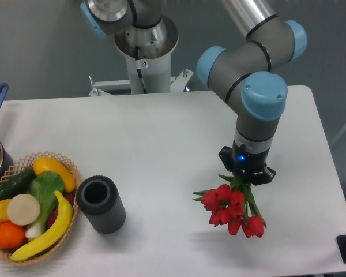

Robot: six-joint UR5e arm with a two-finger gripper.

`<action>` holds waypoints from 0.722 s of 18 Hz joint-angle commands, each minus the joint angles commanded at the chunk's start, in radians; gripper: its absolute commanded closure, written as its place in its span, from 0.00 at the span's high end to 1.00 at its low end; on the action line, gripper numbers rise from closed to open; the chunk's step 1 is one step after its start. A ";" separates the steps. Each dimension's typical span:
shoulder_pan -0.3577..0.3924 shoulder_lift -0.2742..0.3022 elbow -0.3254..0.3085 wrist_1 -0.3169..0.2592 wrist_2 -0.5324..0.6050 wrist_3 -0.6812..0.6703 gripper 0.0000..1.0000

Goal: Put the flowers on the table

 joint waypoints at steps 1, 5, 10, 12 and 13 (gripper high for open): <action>0.000 -0.002 -0.002 0.000 -0.002 0.000 0.09; -0.002 -0.006 -0.002 0.000 -0.005 -0.011 0.10; -0.015 -0.034 -0.009 0.011 0.000 -0.041 0.11; -0.017 -0.049 -0.031 0.038 0.000 -0.041 0.12; -0.026 -0.058 -0.032 0.061 0.000 -0.044 0.15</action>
